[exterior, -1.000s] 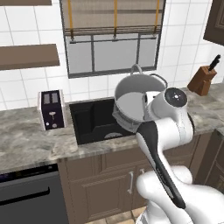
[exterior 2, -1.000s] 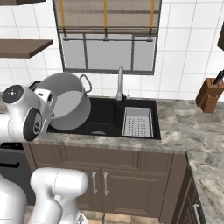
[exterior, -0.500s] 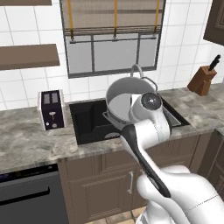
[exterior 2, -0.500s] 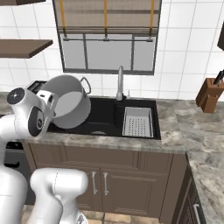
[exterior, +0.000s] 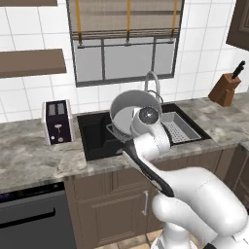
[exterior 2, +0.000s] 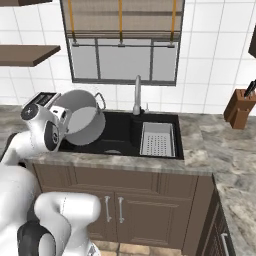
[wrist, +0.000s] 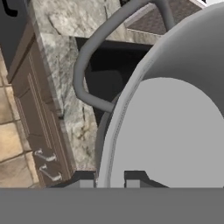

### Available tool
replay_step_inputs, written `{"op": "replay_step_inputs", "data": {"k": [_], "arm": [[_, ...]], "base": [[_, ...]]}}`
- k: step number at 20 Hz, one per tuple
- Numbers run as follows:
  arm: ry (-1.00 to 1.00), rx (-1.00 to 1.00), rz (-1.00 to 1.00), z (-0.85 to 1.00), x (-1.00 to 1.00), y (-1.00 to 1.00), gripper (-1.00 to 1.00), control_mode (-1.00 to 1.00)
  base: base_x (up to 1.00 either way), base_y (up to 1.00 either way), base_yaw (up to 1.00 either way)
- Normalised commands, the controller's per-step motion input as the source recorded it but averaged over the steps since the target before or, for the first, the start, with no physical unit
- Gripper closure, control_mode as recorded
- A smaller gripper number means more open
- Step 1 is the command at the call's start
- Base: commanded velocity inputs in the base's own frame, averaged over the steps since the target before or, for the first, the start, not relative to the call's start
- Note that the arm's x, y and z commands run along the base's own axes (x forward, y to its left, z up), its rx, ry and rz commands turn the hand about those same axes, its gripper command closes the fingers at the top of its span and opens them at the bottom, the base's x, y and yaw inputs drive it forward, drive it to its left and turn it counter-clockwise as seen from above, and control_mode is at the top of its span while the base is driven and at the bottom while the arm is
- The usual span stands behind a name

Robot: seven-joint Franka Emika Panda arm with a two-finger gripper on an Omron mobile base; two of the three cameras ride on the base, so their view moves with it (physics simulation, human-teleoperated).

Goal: Move the pot and pan from the stove into the sink.

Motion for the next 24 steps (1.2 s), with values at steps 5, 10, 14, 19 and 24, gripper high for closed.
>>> {"op": "replay_step_inputs", "data": {"k": [5, 10, 14, 19, 24], "arm": [[0.08, 0.02, -0.02, -0.34, 0.76, 0.25, 1.00, -1.00], [0.08, 0.01, -0.01, -0.29, 0.76, 0.21, 1.00, -1.00], [0.04, 0.00, 0.00, -0.25, 0.69, 0.15, 1.00, -1.00], [0.00, 0.00, -0.01, -0.16, 0.36, 0.09, 1.00, -1.00], [0.00, 0.00, 0.00, -0.01, 0.03, 0.00, 1.00, -1.00]], "base": [[0.00, 0.00, 0.00], [0.00, 0.00, 0.00], [0.00, 0.00, 0.00], [0.00, 0.00, 0.00], [0.00, 0.00, 0.00]]}}
